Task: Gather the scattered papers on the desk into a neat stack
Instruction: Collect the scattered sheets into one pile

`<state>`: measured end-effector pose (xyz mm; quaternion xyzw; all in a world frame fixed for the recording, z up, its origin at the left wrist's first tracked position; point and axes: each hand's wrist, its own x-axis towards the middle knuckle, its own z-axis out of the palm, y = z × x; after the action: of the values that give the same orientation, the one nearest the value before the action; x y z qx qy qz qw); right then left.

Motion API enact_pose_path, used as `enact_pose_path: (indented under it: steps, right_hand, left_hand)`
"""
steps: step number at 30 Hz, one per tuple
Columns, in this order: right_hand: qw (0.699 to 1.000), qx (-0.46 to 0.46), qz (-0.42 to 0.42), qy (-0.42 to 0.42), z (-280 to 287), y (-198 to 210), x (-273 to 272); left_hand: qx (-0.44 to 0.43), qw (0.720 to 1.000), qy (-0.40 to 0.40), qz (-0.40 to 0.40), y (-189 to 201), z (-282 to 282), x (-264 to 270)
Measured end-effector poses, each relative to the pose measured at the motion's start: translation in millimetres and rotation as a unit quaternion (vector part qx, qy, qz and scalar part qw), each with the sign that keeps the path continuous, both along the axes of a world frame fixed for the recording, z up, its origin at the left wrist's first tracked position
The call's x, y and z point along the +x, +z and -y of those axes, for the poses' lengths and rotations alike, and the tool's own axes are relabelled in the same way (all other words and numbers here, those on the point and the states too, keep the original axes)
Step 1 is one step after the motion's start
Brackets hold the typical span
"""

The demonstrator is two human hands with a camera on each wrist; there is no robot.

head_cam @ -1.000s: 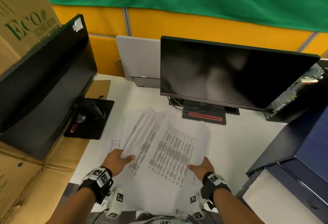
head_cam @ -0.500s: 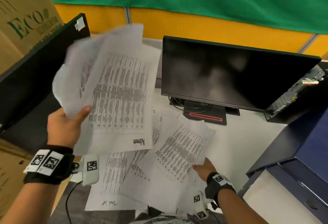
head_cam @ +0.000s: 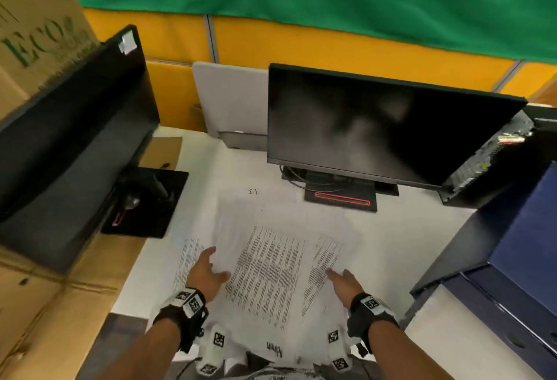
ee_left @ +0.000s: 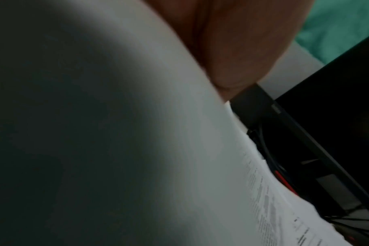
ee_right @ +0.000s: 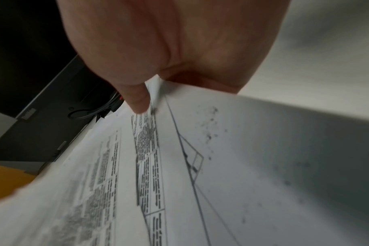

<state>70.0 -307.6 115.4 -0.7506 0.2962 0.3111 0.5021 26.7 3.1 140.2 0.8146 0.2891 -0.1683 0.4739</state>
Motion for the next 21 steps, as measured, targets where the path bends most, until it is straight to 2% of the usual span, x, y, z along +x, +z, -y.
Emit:
enact_pose_path:
  steps: [2, 5, 9, 11, 14, 17, 19, 21]
  right_hand:
    - [1.0, 0.008, -0.003, -0.018, -1, 0, 1]
    - [0.999, 0.022, -0.003, -0.03, -2, -1, 2]
    - [0.999, 0.036, 0.007, -0.024, -2, -6, 4]
    - [0.998, 0.044, 0.032, -0.016, -4, -6, 3]
    - [0.995, 0.046, 0.084, 0.006, -7, -4, 0]
    - [0.991, 0.048, 0.118, 0.044, -10, 1, -2]
    - [0.988, 0.053, 0.133, 0.051, -5, 6, 1]
    - [0.987, 0.066, 0.143, 0.044, 2, 17, 6]
  left_hand:
    - [0.026, 0.999, -0.015, -0.015, -3, 0, -2]
    - [0.014, 0.999, -0.035, -0.005, -9, -5, 2]
    - [0.022, 0.999, 0.001, 0.042, -11, -6, 12]
    - [0.023, 0.999, -0.005, 0.027, -12, 2, 16]
    - [0.019, 0.995, -0.099, -0.019, -21, 24, 19]
    - [0.004, 0.985, -0.168, -0.026, -30, 44, 22]
    - [-0.008, 0.986, -0.167, -0.007, -31, 48, 24]
    - [-0.015, 0.992, -0.122, 0.028, -28, 44, 28]
